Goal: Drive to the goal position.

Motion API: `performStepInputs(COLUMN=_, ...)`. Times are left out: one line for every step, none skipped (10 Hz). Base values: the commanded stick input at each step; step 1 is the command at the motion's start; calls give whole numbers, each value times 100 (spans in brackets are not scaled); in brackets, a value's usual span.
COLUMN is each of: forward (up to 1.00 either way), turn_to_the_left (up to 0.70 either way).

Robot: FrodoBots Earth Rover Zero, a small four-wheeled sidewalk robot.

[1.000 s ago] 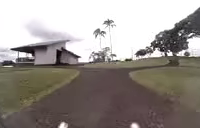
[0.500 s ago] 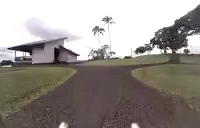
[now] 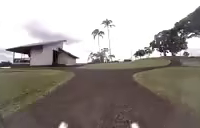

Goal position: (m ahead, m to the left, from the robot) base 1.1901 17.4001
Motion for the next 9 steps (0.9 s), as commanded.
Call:
performStepInputs(forward=85, turn_to_the_left=0)
performStepInputs(forward=85, turn_to_the_left=0)
performStepInputs(forward=85, turn_to_the_left=0)
performStepInputs(forward=85, turn_to_the_left=0)
performStepInputs(forward=85, turn_to_the_left=0)
performStepInputs(forward=85, turn_to_the_left=0)
performStepInputs(forward=85, turn_to_the_left=0)
performStepInputs(forward=85, turn_to_the_left=0)
performStepInputs(forward=85, turn_to_the_left=0)
